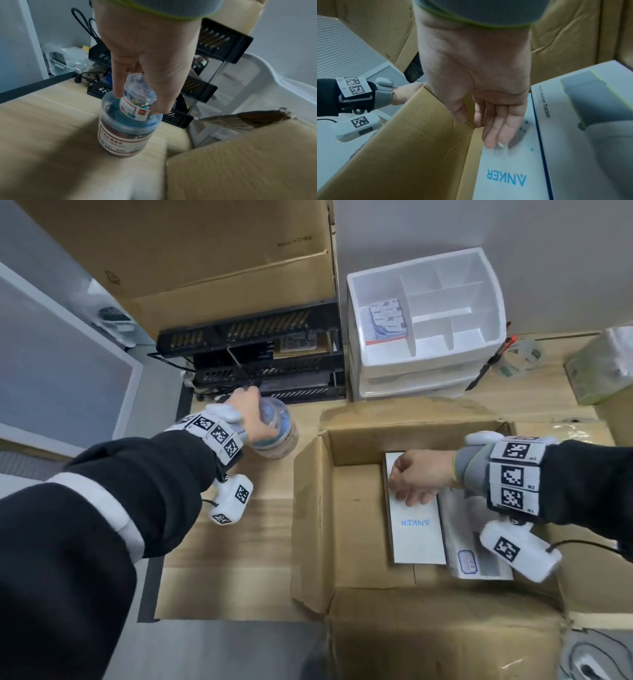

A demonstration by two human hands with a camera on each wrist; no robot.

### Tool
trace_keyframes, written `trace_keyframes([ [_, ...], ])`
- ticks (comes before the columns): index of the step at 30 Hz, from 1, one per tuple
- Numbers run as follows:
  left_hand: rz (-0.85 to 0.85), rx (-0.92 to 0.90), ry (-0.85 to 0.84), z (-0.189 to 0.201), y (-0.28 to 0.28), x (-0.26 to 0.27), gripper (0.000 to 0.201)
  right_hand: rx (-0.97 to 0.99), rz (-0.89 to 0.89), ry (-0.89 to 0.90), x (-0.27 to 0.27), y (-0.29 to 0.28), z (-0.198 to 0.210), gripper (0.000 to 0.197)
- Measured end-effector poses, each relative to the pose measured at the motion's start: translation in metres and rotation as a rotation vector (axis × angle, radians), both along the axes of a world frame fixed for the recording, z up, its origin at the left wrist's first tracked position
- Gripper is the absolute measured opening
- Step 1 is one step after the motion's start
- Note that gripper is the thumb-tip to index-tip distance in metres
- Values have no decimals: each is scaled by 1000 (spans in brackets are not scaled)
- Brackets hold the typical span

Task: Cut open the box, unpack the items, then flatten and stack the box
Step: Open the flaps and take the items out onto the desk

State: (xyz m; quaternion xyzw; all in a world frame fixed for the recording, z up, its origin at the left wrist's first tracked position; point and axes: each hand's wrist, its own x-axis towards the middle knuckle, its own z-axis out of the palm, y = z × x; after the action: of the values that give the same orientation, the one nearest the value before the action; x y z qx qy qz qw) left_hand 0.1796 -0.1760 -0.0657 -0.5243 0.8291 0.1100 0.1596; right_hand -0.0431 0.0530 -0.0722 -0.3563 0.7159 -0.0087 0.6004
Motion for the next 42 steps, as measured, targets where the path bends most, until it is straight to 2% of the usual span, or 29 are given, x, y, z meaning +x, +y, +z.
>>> trace_keyframes([
  [10,35,-2,6,-28,-20,-10,59,83,0,8,-2,0,-19,11],
  [19,44,6,19,-23,-19,-4,71,88,-32,8,-6,3,-18,10],
  [22,70,-152,64,-19,-4,-3,83,81,-50,-7,-9,7,-9,8],
  [26,-101,-380,281,7,13,-16,56,15,-79,86,-20,9,9,14],
  [29,-178,-397,357,36,34,-40,42,16,-112,176,-30,11,27,16],
  [33,-21,-43,280,39,56,-57,29,54,-96,237,-38,23,41,16],
  [34,-50,14,288,32,57,-54,23,59,-80,250,-39,27,40,17],
  [36,-178,69,193,20,58,-45,17,48,-55,279,-42,37,42,19],
  [38,-334,29,-15,9,55,-35,26,31,-46,301,-45,46,41,22],
  [42,-697,-255,-438,-16,42,-25,40,11,-20,306,-43,51,36,21],
])
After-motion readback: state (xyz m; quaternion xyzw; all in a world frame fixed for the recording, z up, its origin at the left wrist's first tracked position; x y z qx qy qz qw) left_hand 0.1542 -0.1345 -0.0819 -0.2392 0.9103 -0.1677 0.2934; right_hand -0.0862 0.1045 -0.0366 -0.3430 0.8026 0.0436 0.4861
